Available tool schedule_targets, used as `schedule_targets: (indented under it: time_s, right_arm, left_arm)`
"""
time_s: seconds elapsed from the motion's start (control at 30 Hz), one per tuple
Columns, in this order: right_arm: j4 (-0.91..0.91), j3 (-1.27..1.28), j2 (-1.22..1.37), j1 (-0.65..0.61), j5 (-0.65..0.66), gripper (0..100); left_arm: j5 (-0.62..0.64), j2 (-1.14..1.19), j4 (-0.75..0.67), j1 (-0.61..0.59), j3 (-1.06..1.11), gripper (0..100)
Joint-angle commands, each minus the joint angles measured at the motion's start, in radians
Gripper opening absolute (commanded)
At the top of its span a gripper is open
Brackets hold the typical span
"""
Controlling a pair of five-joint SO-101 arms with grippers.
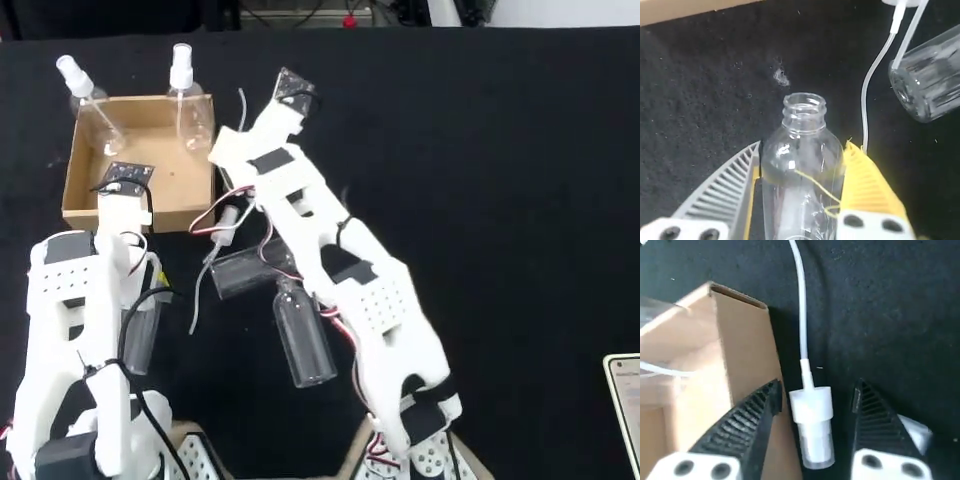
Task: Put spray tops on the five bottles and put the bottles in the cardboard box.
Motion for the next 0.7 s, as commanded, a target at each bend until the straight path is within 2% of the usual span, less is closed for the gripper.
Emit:
schedule_targets:
  time_s: [0.0, 0.13, 0.3, 0.47, 0.67]
  right_arm:
    - [0.009, -0.067, -0.002, 0.011, 0.120, 22.2]
    - [0.064, -0.071, 0.008, 0.011, 0.219, 22.2]
    - [0.152, -0.082, 0.004, 0.015, 0.235, 22.1]
    - [0.262, -0.147, 0.008, 0.017, 0.242, 13.2]
    - [0.407, -0.205, 0.005, 0.043, 0.319, 11.7]
  left_arm:
    - [0.008, -0.032, -0.009, -0.007, -0.010, 6]
    - [0.006, -0.032, -0.009, -0.007, -0.010, 6]
    - [0.005, -0.032, -0.009, -0.007, -0.010, 6]
    - [0.005, -0.032, -0.009, -0.008, -0.010, 6]
    - [0.005, -0.032, -0.009, -0.008, -0.010, 6]
